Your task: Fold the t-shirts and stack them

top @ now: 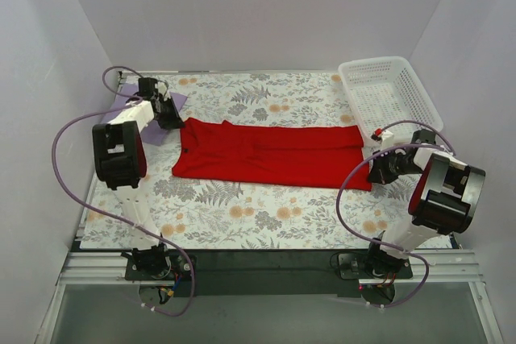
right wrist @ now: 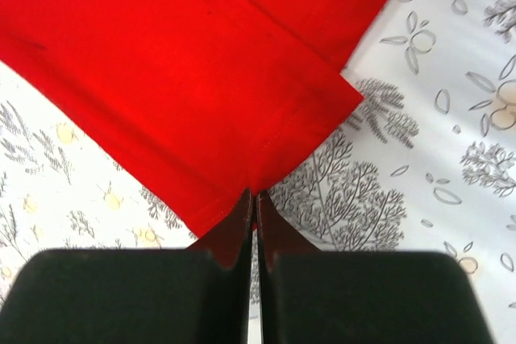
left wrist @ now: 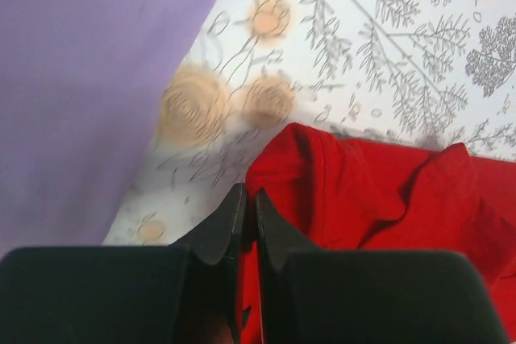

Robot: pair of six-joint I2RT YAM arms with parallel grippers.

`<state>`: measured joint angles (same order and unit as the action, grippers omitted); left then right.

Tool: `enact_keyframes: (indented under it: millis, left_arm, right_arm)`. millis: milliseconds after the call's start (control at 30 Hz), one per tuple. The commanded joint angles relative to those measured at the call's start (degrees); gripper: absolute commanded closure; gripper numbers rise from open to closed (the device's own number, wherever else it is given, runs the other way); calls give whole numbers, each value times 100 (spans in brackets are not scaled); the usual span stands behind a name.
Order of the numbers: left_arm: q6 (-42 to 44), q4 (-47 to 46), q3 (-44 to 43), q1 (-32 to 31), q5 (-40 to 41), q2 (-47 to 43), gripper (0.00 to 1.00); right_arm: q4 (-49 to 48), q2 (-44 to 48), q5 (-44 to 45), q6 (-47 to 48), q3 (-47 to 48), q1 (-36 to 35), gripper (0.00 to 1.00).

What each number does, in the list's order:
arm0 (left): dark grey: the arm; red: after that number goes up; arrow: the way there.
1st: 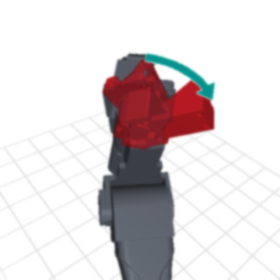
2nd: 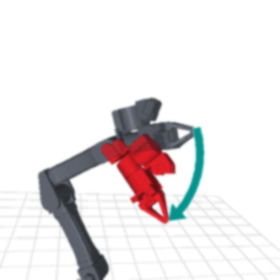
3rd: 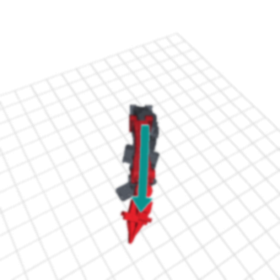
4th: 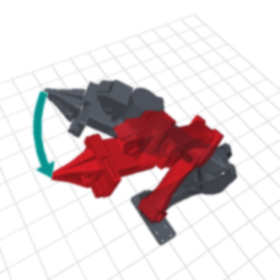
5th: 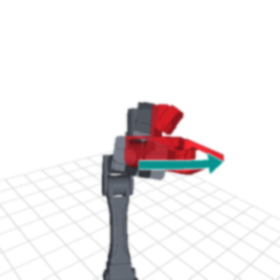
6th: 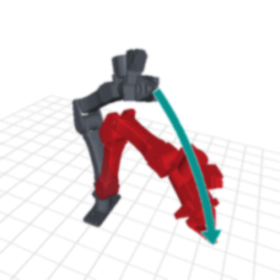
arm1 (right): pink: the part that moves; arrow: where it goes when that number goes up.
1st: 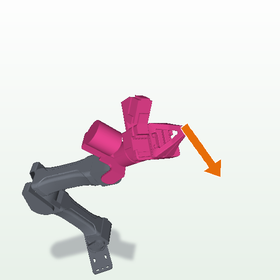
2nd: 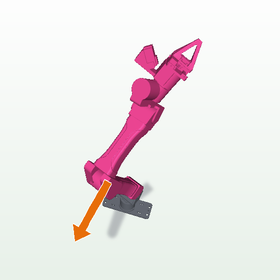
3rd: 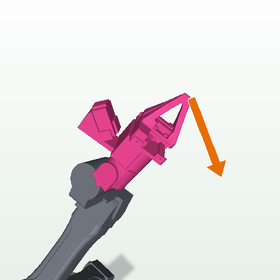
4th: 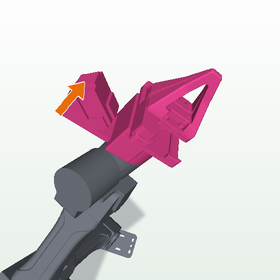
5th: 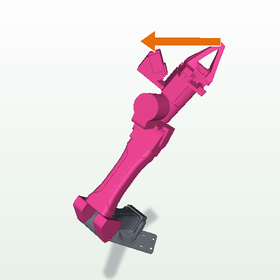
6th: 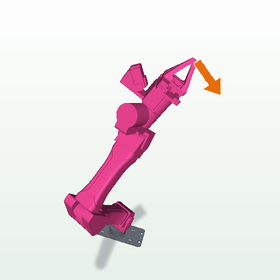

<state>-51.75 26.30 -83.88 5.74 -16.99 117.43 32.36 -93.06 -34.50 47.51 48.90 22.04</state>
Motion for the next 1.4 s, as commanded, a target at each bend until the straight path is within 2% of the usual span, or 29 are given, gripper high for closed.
enact_keyframes:
  millis: [0,67,133,200,233,333,433,533,633,667,700,733,767,800,833,867,900,933,967,1033,1067,1133,1267,1367]
  left_arm:
    - [-11,-29,-925,-195,-32,463,100]
    - [-20,59,-1322,-354,20,728,100]
    - [-46,146,-1936,-494,143,1071,98]
    - [-99,199,-2298,-495,467,1290,89]
    - [-125,191,-2526,-486,573,1309,78]
    - [-73,68,-2704,-495,829,1152,62]
    - [85,-107,-2661,-495,847,722,51]
    - [200,-300,-2345,-495,925,45,49]
    - [139,-599,-1538,-495,1057,-912,46]
    - [60,-705,-1239,-477,1040,-1489,43]
    - [-80,-845,-506,-364,979,-1825,41]
    - [-412,-1133,-124,-276,909,-2168,39]
    - [-624,-1284,271,-197,508,-2867,37]
    - [-809,-1442,1163,22,330,-3214,33]
    - [-985,-1688,1546,76,189,-3565,30]
    - [-1291,-1751,1985,129,-12,-4213,30]
    - [-1416,-1795,2659,199,-41,-4524,28]
    - [-1591,-1761,3005,200,-32,-4823,27]
    - [-1880,-1717,3287,226,-67,-5348,27]
    - [-2137,-1368,3936,244,37,-5817,27]
    - [-2294,-1217,4088,244,134,-6219,27]
    - [-2515,-831,4439,252,363,-6582,27]
    - [-2560,-303,4609,252,661,-7416,27]
    - [-2516,120,4599,252,996,-7690,28]
  right_arm:
    - [385,129,638,671,-364,107,98]
    - [569,287,585,899,-390,107,78]
    - [675,506,576,953,-373,116,64]
    - [780,717,559,1041,-233,107,59]
    - [868,780,550,1094,-163,107,54]
    - [1167,991,488,1296,75,63,50]
    - [1448,1193,480,1489,207,-173,47]
    - [1536,1465,515,1481,190,-525,47]
    - [1554,1843,532,1420,163,-1060,46]
    - [1554,1948,523,1411,155,-1471,46]
    - [1528,2114,523,1411,163,-1701,46]
    - [1510,2186,489,1428,198,-1973,46]
    - [1475,2239,349,1428,233,-2594,46]
    - [1388,2274,287,1367,260,-2930,46]
    - [1056,2283,225,1306,303,-3264,45]
    - [775,2283,277,1061,313,-3990,43]
    - [433,2205,434,911,269,-4397,41]
    - [-389,2134,670,736,208,-5272,39]
    - [-719,2012,1264,560,233,-5689,37]
    - [-1561,1319,1935,322,600,-6733,37]
    - [-1740,1003,2460,216,838,-6983,37]
    - [-1908,-25,2877,-135,1443,-7562,37]
    - [-2067,-1816,3746,-461,3373,-8075,37]
    - [-1892,-2400,3556,-874,4239,-8067,37]
